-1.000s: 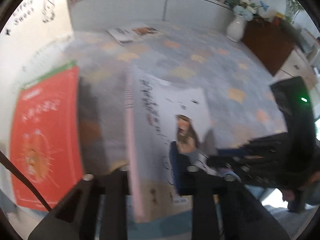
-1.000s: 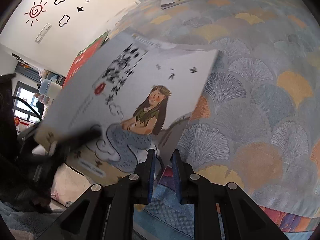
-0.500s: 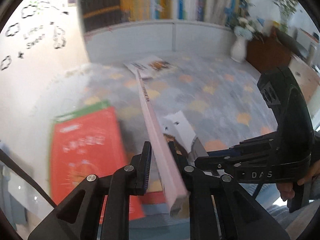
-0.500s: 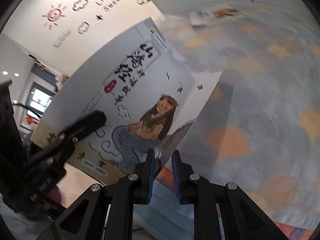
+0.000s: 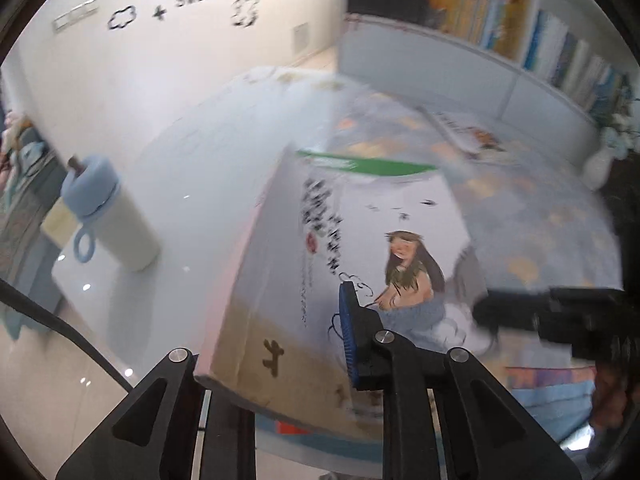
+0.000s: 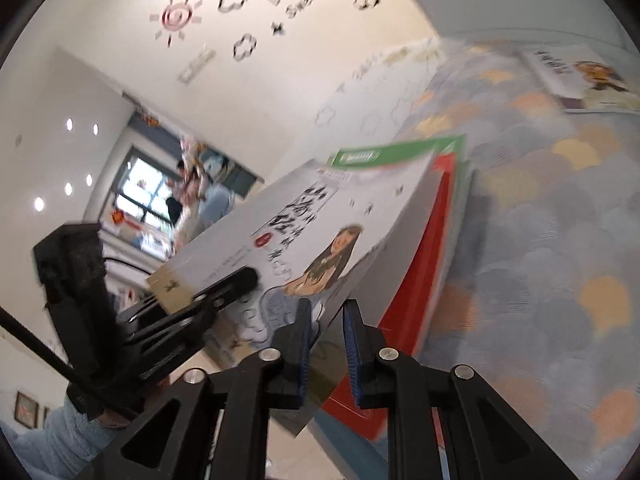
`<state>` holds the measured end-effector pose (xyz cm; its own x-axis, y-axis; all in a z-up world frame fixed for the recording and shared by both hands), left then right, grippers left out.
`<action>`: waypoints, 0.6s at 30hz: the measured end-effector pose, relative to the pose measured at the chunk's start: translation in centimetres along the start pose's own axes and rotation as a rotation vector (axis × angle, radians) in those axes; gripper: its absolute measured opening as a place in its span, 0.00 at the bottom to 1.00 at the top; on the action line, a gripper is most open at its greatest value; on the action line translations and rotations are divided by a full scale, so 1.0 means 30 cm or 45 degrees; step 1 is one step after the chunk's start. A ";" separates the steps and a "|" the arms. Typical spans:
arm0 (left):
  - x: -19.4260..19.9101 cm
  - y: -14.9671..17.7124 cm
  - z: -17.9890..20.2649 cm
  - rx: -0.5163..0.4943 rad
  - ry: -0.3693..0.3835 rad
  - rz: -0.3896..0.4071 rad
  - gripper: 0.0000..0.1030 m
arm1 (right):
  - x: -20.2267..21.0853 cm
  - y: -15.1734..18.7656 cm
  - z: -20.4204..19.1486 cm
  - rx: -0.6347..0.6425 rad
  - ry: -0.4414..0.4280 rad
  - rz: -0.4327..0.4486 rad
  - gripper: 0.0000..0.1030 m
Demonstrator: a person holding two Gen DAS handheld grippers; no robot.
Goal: Organize books
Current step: 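Lower the book onto the stack and open both grippers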
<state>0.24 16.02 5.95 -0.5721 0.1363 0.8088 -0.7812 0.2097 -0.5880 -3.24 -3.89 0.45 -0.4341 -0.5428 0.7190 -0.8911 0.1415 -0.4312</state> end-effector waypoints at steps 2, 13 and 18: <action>-0.018 0.009 0.009 -0.021 -0.037 -0.014 0.24 | -0.055 0.023 -0.033 0.051 0.048 -0.061 0.15; -0.035 0.052 -0.131 0.028 -0.355 -0.191 0.69 | -0.073 0.000 0.041 -0.009 0.348 -0.086 0.58; 0.009 0.082 -0.261 0.261 -0.254 -0.195 0.72 | -0.002 0.041 0.058 -0.085 0.379 -0.076 0.76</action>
<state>0.12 24.15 4.83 -0.4659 -0.0787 0.8813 -0.8844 0.0107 -0.4666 -4.08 -5.11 -1.06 -0.3916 -0.2870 0.8742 -0.9186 0.1764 -0.3536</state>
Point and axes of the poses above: each gripper's, at about its wrist camera, not at the fingertips, and x roughly against the way its jaws point, z to its right, y to its underside, the point moved 5 cm from there along -x, roughly the way its jaws point, and after that the axes turned 3 degrees about -x, right-handed, at the moved point
